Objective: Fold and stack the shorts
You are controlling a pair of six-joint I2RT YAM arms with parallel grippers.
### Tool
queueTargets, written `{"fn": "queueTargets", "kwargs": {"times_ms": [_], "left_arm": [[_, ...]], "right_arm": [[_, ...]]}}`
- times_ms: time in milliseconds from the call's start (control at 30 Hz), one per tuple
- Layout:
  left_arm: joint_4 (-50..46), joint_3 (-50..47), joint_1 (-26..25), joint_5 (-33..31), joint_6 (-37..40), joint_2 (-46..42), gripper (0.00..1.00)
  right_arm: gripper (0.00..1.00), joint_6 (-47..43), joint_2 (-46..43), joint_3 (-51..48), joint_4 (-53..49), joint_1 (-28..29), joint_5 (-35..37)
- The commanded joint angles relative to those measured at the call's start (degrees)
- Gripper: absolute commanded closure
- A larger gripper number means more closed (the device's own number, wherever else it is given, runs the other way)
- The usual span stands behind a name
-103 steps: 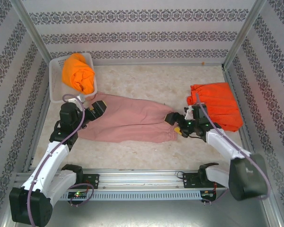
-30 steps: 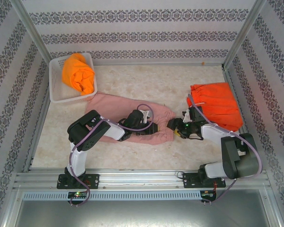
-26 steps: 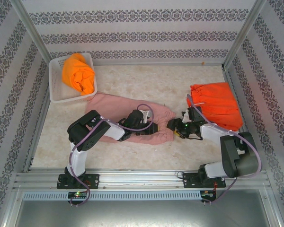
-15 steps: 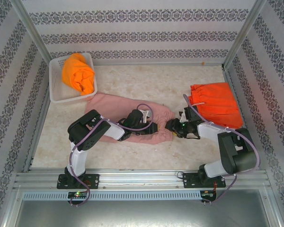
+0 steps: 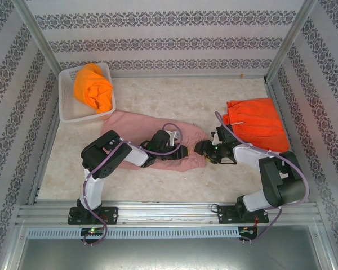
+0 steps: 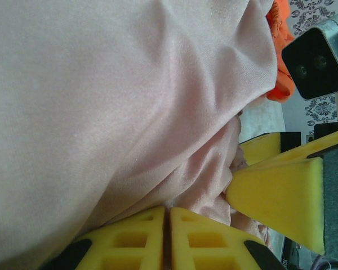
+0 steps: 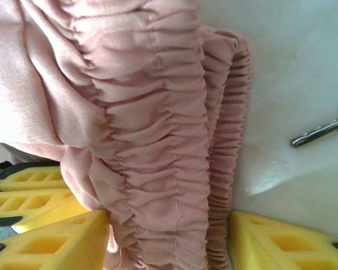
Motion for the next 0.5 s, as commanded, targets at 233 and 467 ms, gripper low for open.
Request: {"fn": "queueTargets", "kwargs": {"times_ms": [233,467], "left_arm": [[-5.4,-0.9,0.8,-1.8,-0.3,3.9,0.89],[-4.4,-1.8,0.8,-2.5,-0.6,2.4,0.89]], "right_arm": [[0.66,-0.6,4.0,1.9,1.0,2.7,6.0],[0.98,-1.9,5.4,2.4,-0.3,3.1,9.4]]}}
